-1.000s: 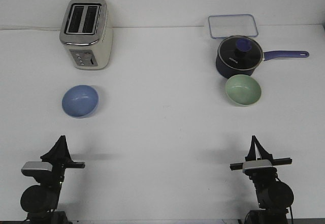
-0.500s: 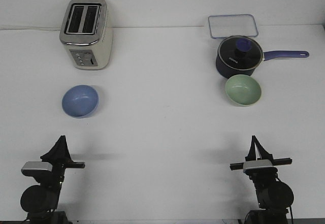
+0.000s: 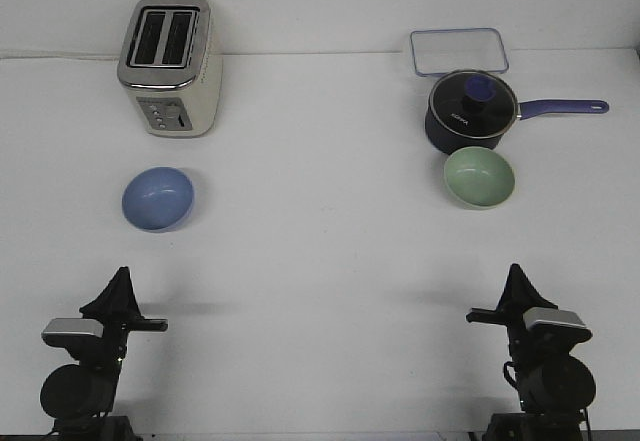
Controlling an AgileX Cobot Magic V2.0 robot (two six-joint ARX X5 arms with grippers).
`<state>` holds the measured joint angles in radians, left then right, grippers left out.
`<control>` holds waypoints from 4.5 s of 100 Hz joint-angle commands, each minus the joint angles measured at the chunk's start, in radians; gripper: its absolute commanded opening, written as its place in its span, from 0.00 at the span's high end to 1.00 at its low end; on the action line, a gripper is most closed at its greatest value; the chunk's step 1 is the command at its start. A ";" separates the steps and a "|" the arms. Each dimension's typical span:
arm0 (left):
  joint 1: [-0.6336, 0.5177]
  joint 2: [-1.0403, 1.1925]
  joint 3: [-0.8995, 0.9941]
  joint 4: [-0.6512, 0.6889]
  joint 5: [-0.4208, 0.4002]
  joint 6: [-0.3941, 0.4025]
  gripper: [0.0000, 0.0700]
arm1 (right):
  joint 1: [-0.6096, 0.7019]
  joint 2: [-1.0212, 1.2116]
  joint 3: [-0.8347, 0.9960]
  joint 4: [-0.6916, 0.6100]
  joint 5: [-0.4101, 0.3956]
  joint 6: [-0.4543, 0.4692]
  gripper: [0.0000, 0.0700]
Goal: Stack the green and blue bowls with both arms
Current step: 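Reach the right gripper forward to the pale green bowl's rim and grasp it, then lift the green bowl and carry it toward the table center, lowering it, then release the green bowl and withdraw the right gripper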
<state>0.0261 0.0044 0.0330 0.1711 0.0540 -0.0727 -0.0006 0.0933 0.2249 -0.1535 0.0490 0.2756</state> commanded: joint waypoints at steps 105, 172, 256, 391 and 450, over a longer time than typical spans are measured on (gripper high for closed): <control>0.000 -0.001 -0.019 0.010 -0.002 -0.007 0.98 | -0.158 1.583 1.180 -0.535 -0.058 -0.142 0.11; 0.000 -0.001 -0.019 0.010 -0.002 -0.007 0.98 | -0.191 1.817 1.265 -0.513 -0.162 -0.167 1.00; 0.000 -0.001 -0.019 0.010 -0.002 -0.007 0.98 | 0.080 1.213 1.086 -0.737 -0.452 -0.158 1.00; 0.000 -0.001 -0.006 0.014 -0.002 -0.088 0.99 | 0.566 1.285 0.773 -0.460 -0.337 -0.060 0.36; 0.001 0.470 0.509 -0.332 -0.062 -0.307 0.98 | 0.172 0.720 0.516 -0.213 -0.337 -0.172 0.37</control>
<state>0.0261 0.3576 0.4366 -0.1226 -0.0021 -0.4374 0.1898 0.8310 0.7742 -0.3939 -0.2852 0.0841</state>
